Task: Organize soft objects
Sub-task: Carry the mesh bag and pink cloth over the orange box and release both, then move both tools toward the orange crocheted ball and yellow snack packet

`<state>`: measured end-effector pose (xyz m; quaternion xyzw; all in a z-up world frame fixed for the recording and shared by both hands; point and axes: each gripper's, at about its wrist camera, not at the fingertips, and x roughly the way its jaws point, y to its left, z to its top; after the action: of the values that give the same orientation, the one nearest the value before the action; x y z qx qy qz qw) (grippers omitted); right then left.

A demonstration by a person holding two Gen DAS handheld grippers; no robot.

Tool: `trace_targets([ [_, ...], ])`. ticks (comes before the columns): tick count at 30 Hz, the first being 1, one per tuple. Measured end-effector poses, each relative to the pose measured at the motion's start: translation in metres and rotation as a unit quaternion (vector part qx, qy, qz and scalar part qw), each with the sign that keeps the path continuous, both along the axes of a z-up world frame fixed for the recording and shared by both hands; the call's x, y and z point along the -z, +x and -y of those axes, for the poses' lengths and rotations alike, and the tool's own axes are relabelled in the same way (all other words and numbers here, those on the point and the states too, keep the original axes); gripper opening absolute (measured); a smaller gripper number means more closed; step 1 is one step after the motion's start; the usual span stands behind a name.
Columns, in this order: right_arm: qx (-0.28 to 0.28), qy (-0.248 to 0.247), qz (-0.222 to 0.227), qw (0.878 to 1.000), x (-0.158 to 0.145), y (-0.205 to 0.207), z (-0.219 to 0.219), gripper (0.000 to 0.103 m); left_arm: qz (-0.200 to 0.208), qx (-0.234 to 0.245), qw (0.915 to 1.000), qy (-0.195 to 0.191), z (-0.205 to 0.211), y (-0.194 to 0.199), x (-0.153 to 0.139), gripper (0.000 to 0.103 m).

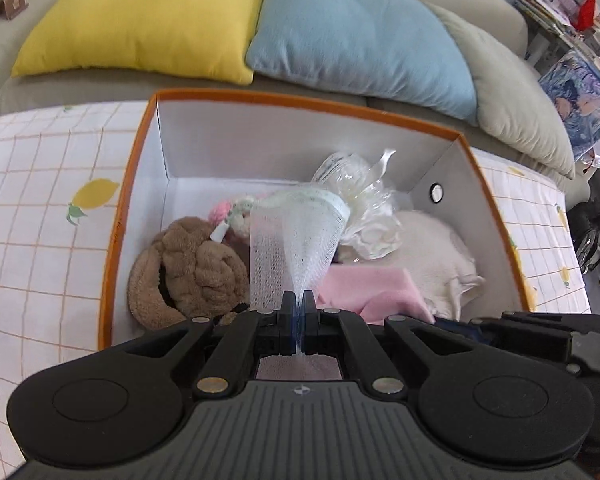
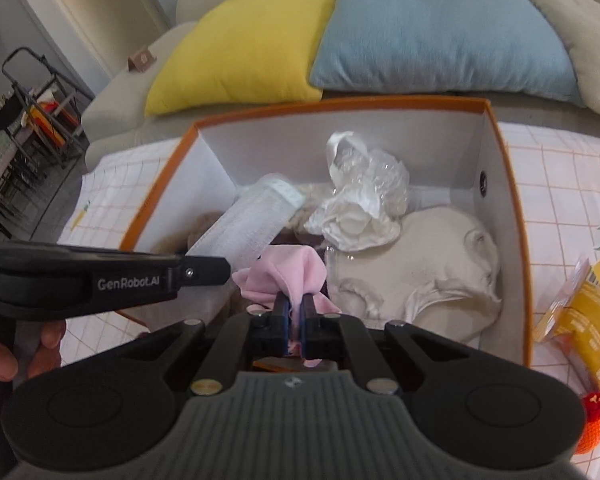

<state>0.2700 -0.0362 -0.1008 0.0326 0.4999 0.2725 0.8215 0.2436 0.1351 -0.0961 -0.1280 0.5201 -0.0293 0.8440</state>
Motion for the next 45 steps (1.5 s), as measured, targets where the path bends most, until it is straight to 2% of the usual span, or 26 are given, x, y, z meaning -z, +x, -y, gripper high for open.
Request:
trace_targets([
  [3,-0.008,-0.013,-0.012,1.000,0.008,0.004,-0.004,0.003,-0.012,-0.004,0.9999,-0.003,-0.002,0.004,0.007,0.003],
  [7,-0.014,-0.024,-0.031,0.999,0.015,0.011,-0.007,0.010,-0.031,-0.003,0.9995,-0.005,-0.002,0.010,0.015,0.008],
  [10,-0.015,-0.034,-0.042,0.998,0.019,0.014,-0.007,0.011,-0.038,-0.005,0.9992,-0.010,-0.002,0.011,0.016,0.021],
  [11,-0.014,-0.033,-0.041,0.999,0.018,0.014,-0.006,0.012,-0.036,-0.008,0.9992,-0.013,-0.002,0.009,0.014,0.029],
  [12,-0.014,-0.030,-0.039,0.999,0.017,0.013,-0.004,0.016,-0.034,-0.010,0.9992,-0.019,-0.003,0.007,0.011,0.037],
  [15,-0.012,-0.017,-0.031,0.999,0.009,0.009,0.004,0.033,-0.016,-0.012,0.9995,-0.024,-0.003,0.001,-0.001,0.049],
  [20,-0.015,-0.010,-0.002,1.000,-0.015,-0.002,0.013,0.037,0.012,-0.017,0.9994,-0.026,-0.001,-0.011,-0.027,0.052],
  [25,-0.002,0.008,0.034,0.999,-0.045,-0.020,0.034,0.041,0.064,0.000,0.9978,-0.017,0.014,-0.031,-0.063,0.052],
  [33,0.026,0.028,0.096,0.995,-0.083,-0.072,0.079,0.044,0.130,0.013,0.9913,-0.018,0.052,-0.081,-0.097,0.052],
  [39,0.062,0.020,0.122,0.990,-0.086,-0.117,0.117,0.047,0.145,0.032,0.9889,-0.013,0.086,-0.117,-0.099,0.052],
  [45,0.091,-0.016,0.124,0.988,-0.067,-0.151,0.146,0.050,0.145,0.049,0.9883,0.003,0.109,-0.145,-0.090,0.052],
])
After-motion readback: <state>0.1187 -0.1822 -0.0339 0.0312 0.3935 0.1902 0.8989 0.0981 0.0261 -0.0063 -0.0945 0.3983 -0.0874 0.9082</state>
